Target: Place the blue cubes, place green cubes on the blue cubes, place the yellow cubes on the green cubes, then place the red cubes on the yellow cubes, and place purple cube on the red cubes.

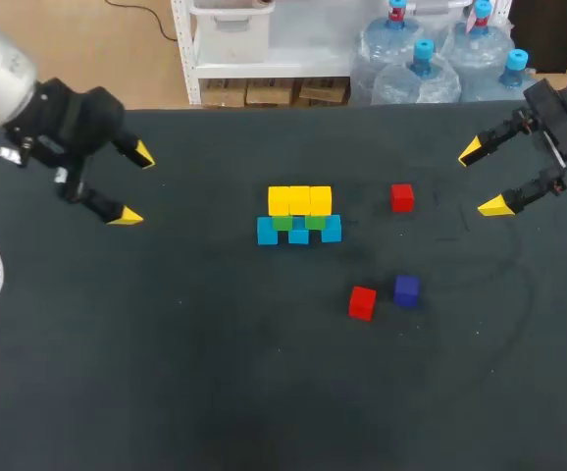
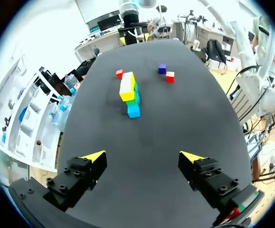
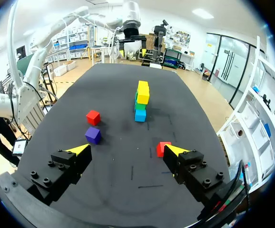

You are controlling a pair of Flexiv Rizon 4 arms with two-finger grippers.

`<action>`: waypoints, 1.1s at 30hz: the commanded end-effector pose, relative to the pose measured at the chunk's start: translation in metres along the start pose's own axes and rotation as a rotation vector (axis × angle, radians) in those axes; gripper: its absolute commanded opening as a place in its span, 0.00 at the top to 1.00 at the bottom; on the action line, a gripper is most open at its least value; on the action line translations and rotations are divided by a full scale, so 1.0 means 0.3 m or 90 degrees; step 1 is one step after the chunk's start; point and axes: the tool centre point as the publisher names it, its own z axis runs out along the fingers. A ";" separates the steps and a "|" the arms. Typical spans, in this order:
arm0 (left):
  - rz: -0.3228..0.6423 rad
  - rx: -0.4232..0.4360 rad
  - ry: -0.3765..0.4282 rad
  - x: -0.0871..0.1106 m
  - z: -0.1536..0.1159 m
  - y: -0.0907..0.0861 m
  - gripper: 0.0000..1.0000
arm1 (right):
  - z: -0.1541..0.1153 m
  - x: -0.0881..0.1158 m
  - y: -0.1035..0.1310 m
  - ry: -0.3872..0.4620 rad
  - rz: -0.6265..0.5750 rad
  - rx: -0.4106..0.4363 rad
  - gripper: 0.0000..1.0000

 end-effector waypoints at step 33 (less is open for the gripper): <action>-0.050 0.001 -0.081 0.099 -0.044 -0.009 0.00 | 0.075 0.064 -0.138 0.090 -0.012 0.045 0.00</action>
